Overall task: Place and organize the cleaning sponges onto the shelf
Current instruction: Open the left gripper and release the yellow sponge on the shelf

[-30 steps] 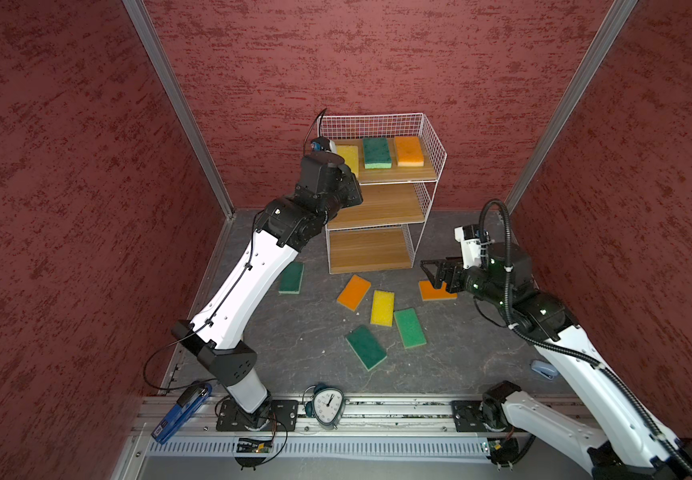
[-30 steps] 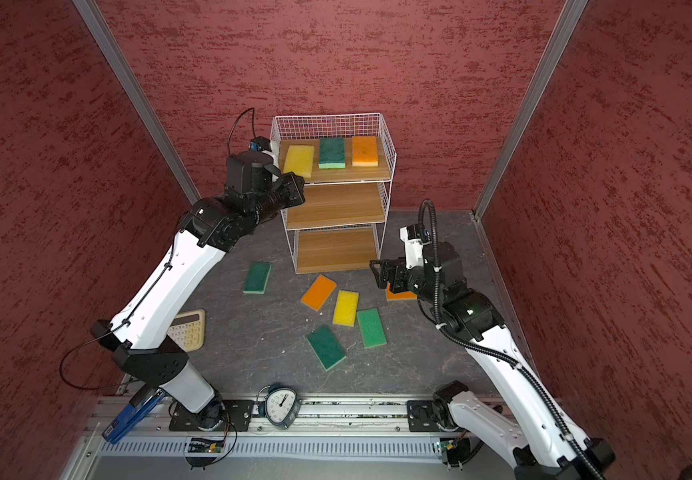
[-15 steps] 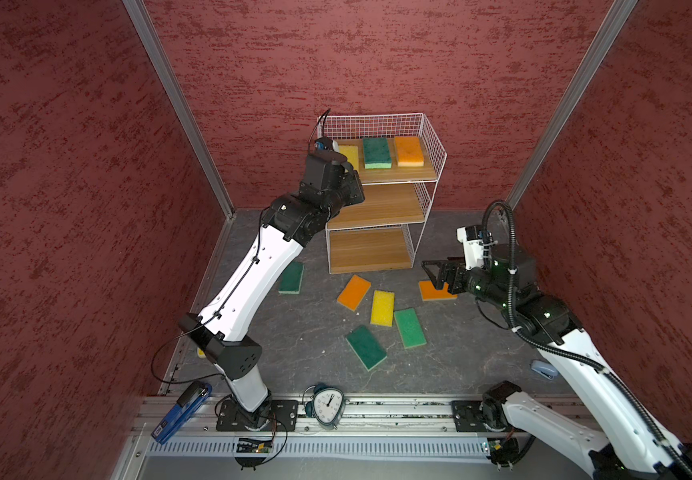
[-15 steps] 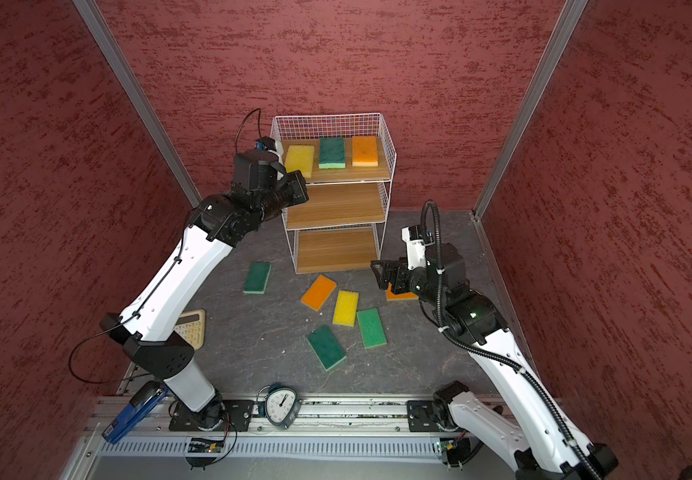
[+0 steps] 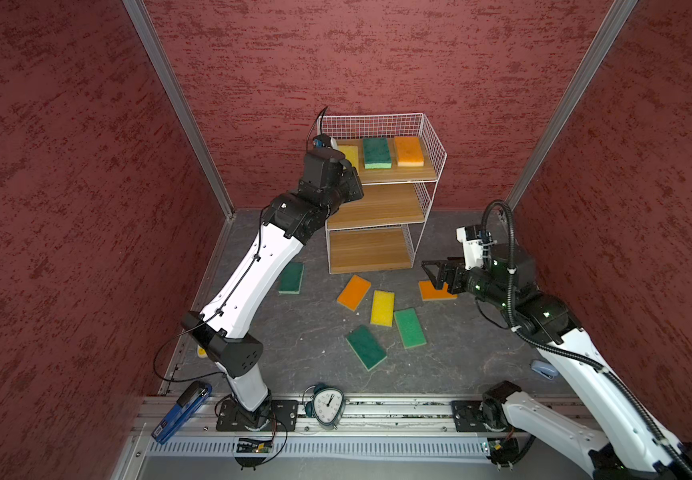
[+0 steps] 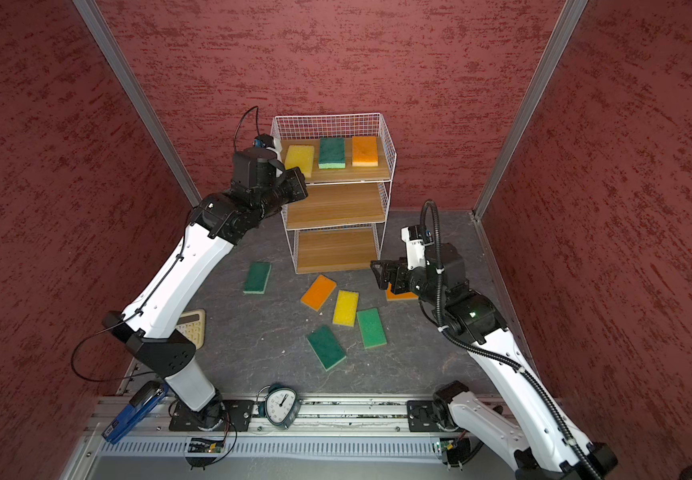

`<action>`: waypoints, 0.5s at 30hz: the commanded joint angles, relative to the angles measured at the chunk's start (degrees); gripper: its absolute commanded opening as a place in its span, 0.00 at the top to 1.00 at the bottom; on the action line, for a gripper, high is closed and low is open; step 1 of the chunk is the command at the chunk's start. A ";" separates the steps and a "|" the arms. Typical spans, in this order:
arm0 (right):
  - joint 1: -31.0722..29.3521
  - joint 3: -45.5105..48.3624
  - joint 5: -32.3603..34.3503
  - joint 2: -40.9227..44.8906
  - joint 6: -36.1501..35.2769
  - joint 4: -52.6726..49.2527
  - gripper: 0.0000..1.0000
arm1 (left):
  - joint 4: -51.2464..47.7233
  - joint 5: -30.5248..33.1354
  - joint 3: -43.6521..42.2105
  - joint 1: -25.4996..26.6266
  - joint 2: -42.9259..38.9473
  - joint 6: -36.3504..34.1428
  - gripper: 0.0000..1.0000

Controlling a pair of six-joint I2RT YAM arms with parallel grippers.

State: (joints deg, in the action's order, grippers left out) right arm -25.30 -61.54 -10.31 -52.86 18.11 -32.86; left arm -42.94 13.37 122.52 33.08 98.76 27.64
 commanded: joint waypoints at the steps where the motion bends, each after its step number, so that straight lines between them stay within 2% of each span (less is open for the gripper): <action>1: -0.29 0.22 0.63 0.30 -1.23 0.12 0.10 | 1.06 -0.03 1.45 -0.38 1.04 -0.61 0.94; 15: -0.33 0.14 1.16 -0.49 -1.76 0.28 0.09 | 1.48 0.67 1.27 -1.56 1.43 -0.73 0.93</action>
State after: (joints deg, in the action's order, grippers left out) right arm -25.30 -61.49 -10.11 -53.25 17.52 -32.84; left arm -42.52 13.58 122.63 32.12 100.09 27.59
